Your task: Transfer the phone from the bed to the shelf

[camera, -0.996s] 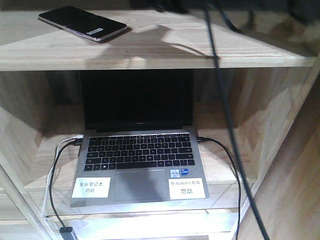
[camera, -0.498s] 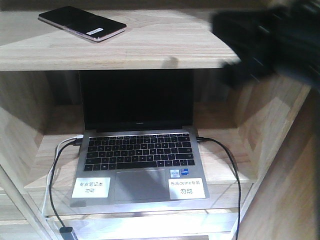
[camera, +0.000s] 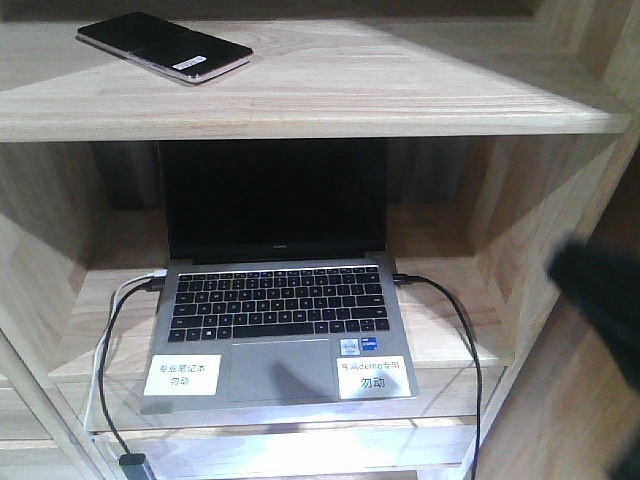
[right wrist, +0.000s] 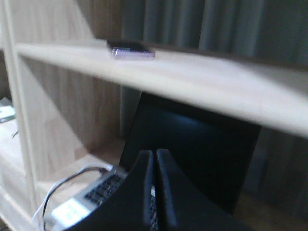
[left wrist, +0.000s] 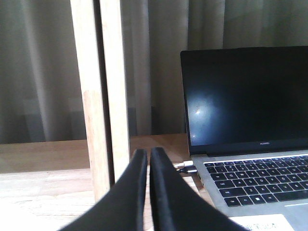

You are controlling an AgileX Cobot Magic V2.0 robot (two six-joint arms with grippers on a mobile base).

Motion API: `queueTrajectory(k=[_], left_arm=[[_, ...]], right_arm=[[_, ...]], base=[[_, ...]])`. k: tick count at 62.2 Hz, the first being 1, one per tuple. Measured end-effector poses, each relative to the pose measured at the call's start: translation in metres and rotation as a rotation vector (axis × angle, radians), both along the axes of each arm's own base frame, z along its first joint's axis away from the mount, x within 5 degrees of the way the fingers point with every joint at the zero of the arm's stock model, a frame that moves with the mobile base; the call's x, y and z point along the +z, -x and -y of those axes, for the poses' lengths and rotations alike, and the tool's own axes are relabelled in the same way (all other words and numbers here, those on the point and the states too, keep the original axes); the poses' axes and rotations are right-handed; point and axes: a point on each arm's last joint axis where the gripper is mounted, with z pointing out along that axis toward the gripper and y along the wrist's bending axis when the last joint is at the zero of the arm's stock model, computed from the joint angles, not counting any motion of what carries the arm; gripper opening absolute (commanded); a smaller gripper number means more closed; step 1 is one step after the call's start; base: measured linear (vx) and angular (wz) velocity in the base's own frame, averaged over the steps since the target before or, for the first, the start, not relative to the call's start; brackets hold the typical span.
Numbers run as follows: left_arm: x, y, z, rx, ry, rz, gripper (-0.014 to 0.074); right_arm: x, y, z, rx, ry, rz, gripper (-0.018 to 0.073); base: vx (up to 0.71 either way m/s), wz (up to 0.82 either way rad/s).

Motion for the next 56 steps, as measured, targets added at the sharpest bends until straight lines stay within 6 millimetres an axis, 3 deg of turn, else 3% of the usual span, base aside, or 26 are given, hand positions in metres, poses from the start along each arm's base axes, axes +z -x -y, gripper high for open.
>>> queueTrajectory(k=[11,24,56], left_arm=[[0.000,0.000,0.000,0.000,0.000,0.000,0.0001],[0.000,0.000,0.000,0.000,0.000,0.000,0.0001],[0.000,0.000,0.000,0.000,0.000,0.000,0.0001]], right_arm=[[-0.035,0.019,0.010,-0.001,-0.001,0.001,-0.0005],[-0.061,0.023,0.012,-0.001,0.017,-0.033,-0.0005],[-0.063,0.023,0.012,-0.001,0.019,-0.039,-0.0005]], base=[[0.00,0.00],[0.00,0.00],[0.00,0.00]])
